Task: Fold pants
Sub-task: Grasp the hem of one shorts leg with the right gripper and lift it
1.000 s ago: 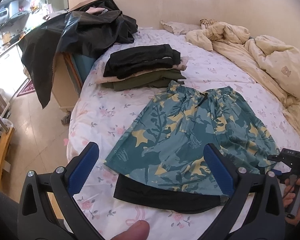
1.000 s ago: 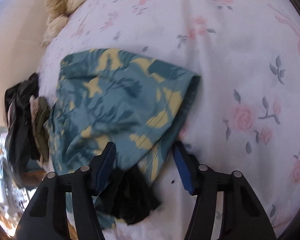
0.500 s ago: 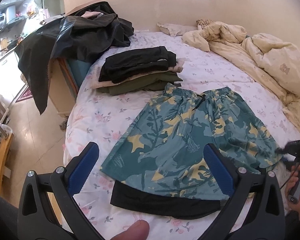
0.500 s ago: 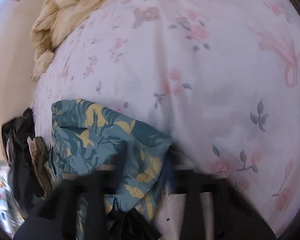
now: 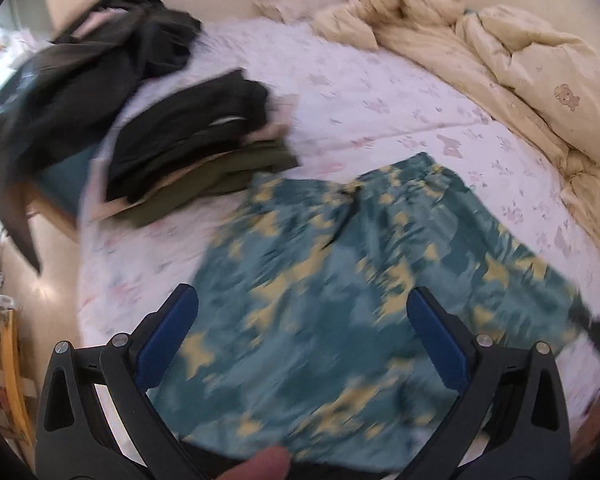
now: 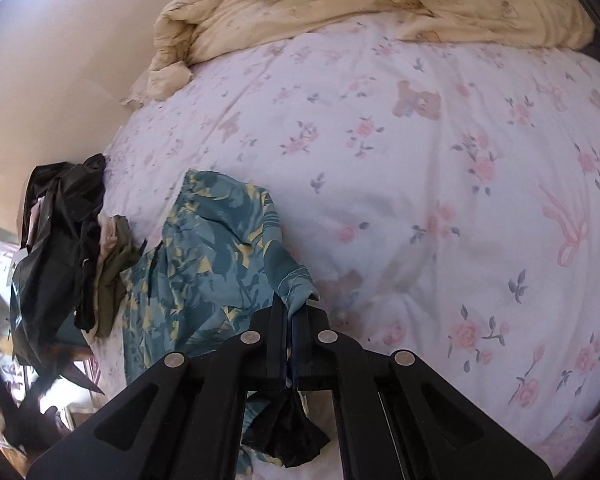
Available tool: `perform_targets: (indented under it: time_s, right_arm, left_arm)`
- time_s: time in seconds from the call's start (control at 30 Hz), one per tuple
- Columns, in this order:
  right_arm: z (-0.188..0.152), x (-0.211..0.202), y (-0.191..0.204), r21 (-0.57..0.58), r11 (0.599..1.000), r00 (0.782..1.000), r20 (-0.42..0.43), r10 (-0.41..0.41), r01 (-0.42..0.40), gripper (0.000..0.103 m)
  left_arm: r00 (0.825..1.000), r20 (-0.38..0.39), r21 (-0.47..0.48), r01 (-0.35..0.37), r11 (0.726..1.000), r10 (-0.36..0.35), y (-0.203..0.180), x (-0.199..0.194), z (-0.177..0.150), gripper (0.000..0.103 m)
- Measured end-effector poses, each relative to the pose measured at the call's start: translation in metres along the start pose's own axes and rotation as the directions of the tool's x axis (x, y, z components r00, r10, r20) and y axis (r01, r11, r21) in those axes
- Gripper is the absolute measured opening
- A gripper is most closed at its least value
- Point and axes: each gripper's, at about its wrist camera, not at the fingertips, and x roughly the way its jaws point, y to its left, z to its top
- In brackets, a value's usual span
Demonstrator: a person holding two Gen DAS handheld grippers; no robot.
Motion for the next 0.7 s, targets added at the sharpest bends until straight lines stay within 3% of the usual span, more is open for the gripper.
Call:
perform_targets:
  time_s: [0.1,0.27,0.33,0.37,0.43,0.53,0.6,0.7]
  right_arm:
    - [-0.006,0.005,0.006,-0.007,1.0,1.0,-0.013,0.024,-0.024,0.0]
    - [-0.013,0.009,0.007,-0.038,0.998,0.997,-0.054,0.05,-0.052,0.0]
    - [-0.014,0.009,0.015,-0.084,0.995,0.997,-0.054,0.047,-0.051,0.0]
    - [-0.015,0.009,0.017,-0.098,0.994,0.997,-0.057,0.048,-0.053,0.0]
    - [-0.016,0.01,0.022,-0.126,0.991,0.997,-0.064,0.045,-0.053,0.0]
    - [-0.016,0.008,0.025,-0.13,0.988,0.995,-0.07,0.07,-0.078,0.0]
    - [-0.019,0.008,0.031,-0.15,0.984,0.993,-0.083,0.087,-0.099,0.0]
    - [-0.026,0.008,0.042,-0.206,0.972,0.991,-0.098,0.094,-0.113,0.0]
  left_arm:
    - [0.996,-0.088,0.039,0.02,0.999,-0.016,-0.037,0.037,0.042,0.102]
    - [0.984,-0.172,0.067,0.056,0.996,-0.043,-0.104,0.088,0.095,0.101]
    - [0.98,-0.193,0.068,0.054,0.996,-0.04,-0.128,0.105,0.111,0.088]
    - [0.978,-0.203,0.053,0.066,0.996,-0.054,-0.137,0.112,0.118,0.087]
    - [0.97,-0.229,0.047,0.094,0.994,-0.081,-0.156,0.128,0.129,0.083]
    - [0.969,-0.245,0.076,0.062,0.995,-0.041,-0.178,0.152,0.138,0.082]
    - [0.954,-0.298,0.094,0.065,0.993,-0.034,-0.191,0.17,0.138,0.08]
    - [0.943,-0.333,0.14,0.048,0.989,0.001,-0.207,0.195,0.135,0.063]
